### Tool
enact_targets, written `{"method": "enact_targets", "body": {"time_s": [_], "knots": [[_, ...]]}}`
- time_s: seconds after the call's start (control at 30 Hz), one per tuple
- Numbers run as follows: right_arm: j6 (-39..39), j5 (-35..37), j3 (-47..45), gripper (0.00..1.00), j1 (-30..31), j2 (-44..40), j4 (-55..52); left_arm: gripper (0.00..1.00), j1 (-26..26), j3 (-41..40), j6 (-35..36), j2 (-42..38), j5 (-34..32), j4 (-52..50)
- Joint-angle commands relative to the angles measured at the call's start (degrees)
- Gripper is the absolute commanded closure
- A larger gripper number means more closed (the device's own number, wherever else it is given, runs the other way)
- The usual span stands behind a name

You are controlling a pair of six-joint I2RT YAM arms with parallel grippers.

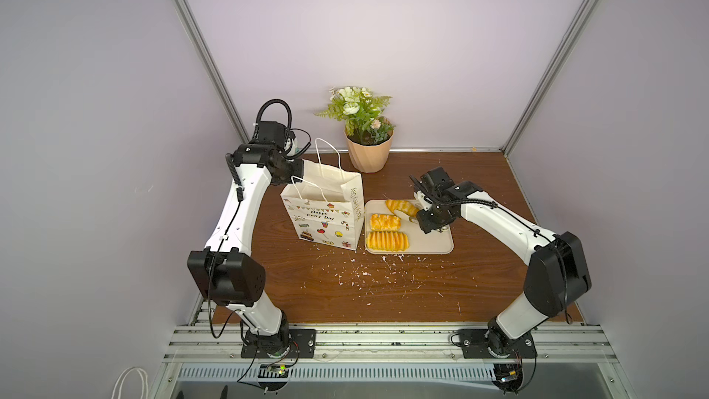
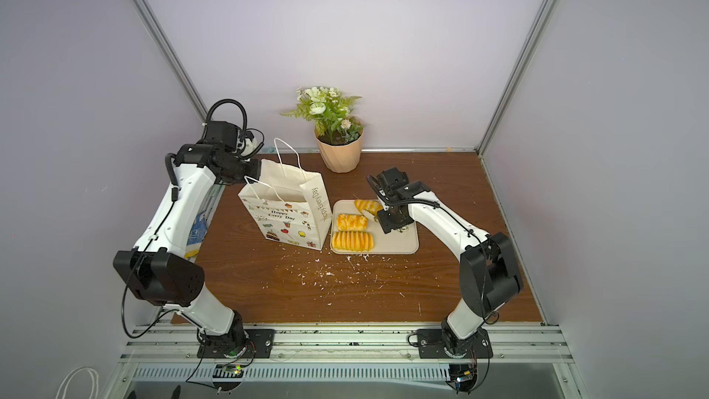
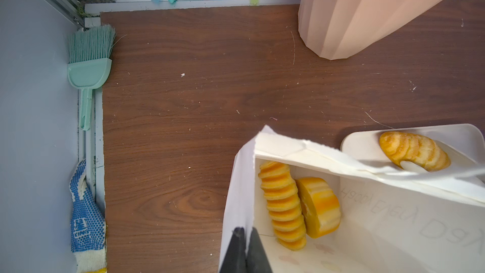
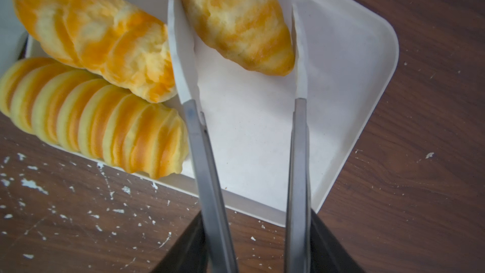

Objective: Pack bread into a paper bag
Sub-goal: Pick up the fake bread from the plate.

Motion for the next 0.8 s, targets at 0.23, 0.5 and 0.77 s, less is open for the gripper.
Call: {"method": "enact_targets", "body": {"time_s": [0.23,0.5,0.77], "knots": [[-1.04,1.46,2.12,0.82,-0.14,-2.11,-1.14,0.92,0.79,-0.72,0.01,-2.15,-0.17,-1.18],[-0.26,1.21,6.23,0.86,-0.15,-6.94,-6.55,0.91,0.79,-0.55,-0.06,-2.21,-0.68,-1.23],[0.84,-6.72,27.27,0.84,0.2,-6.51,-12.54,0.92,0.78,-0.37,-0.02,-1.16,-0.54,-1.19]]}}
